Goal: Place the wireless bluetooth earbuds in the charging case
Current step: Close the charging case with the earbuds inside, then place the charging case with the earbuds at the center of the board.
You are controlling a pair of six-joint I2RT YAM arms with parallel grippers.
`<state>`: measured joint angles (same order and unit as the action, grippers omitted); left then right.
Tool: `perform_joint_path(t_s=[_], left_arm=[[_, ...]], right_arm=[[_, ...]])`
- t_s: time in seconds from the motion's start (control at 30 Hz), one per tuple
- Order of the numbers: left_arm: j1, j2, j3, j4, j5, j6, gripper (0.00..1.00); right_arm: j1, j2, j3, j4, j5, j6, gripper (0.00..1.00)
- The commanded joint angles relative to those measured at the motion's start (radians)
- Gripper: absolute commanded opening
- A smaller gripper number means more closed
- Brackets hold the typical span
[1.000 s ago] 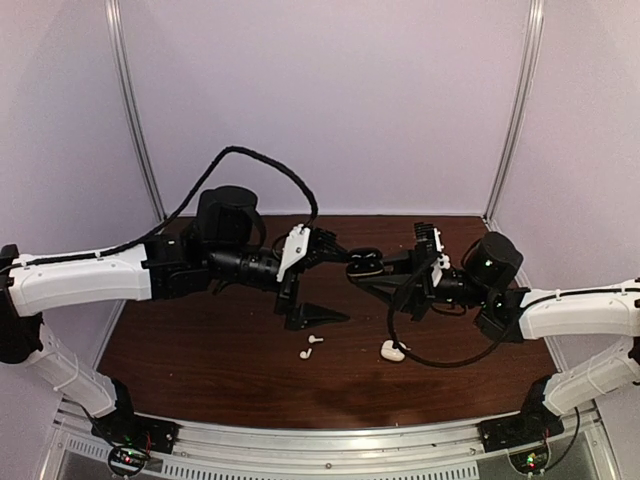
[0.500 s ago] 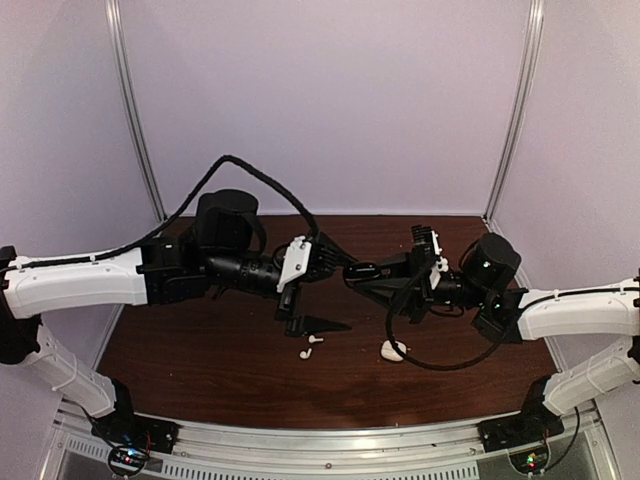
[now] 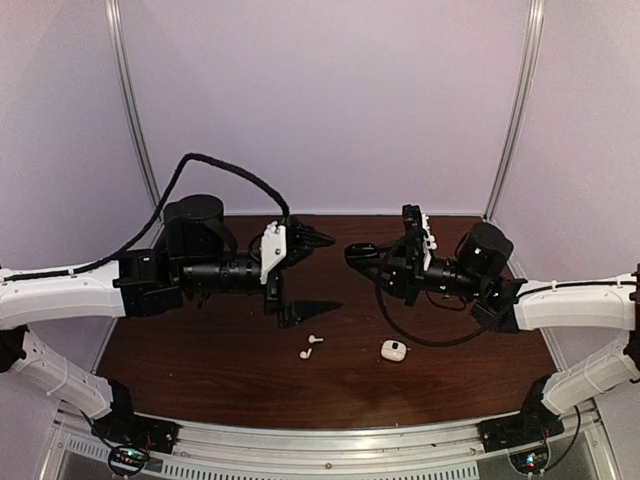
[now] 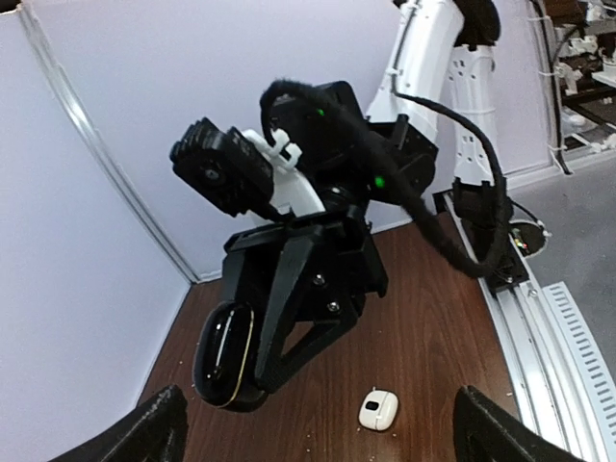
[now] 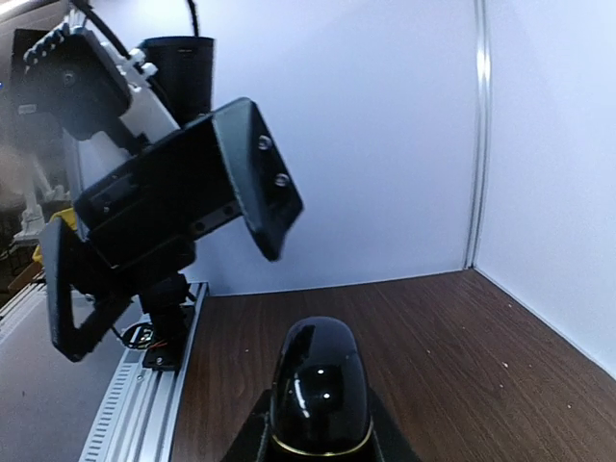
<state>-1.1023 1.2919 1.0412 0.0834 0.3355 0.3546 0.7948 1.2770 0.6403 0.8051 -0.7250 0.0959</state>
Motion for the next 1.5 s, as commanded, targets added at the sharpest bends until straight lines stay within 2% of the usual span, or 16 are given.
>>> perform_joint_path(t_s=[0.0, 0.1, 0.23, 0.33, 0.47, 0.87, 1.07, 1.27, 1.33, 1.47], left_arm=[[0.071, -0.042, -0.012, 0.162, -0.145, -0.221, 0.98], [0.129, -0.035, 0.000, 0.136, -0.198, -0.363, 0.98], [0.182, -0.069, -0.045, 0.136, -0.337, -0.566, 0.98], [0.211, -0.092, -0.070, 0.098, -0.427, -0.634, 0.98], [0.219, -0.101, -0.093, 0.045, -0.509, -0.644, 0.98], [0.237, -0.092, -0.161, 0.061, -0.550, -0.628, 0.98], [0.242, -0.078, -0.159, 0.045, -0.565, -0.629, 0.98], [0.250, -0.080, -0.168, 0.050, -0.564, -0.623, 0.98], [0.252, -0.066, -0.160, 0.033, -0.551, -0.617, 0.98], [0.252, -0.053, -0.152, 0.009, -0.519, -0.615, 0.98]], right_arm=[[-0.061, 0.061, 0.120, -0.226, 0.164, 0.067, 0.00], [-0.107, 0.128, 0.188, -0.335, 0.218, 0.102, 0.00], [-0.167, 0.246, 0.296, -0.433, 0.199, 0.141, 0.00], [-0.193, 0.353, 0.382, -0.487, 0.192, 0.148, 0.00], [-0.218, 0.523, 0.526, -0.583, 0.144, 0.141, 0.00], [-0.230, 0.866, 0.817, -0.732, 0.091, 0.154, 0.07], [-0.233, 0.952, 0.875, -0.757, 0.086, 0.151, 0.17], [-0.237, 0.988, 0.892, -0.776, 0.098, 0.136, 0.21], [-0.244, 0.990, 0.892, -0.783, 0.106, 0.132, 0.26], [-0.262, 0.974, 0.879, -0.798, 0.132, 0.115, 0.46]])
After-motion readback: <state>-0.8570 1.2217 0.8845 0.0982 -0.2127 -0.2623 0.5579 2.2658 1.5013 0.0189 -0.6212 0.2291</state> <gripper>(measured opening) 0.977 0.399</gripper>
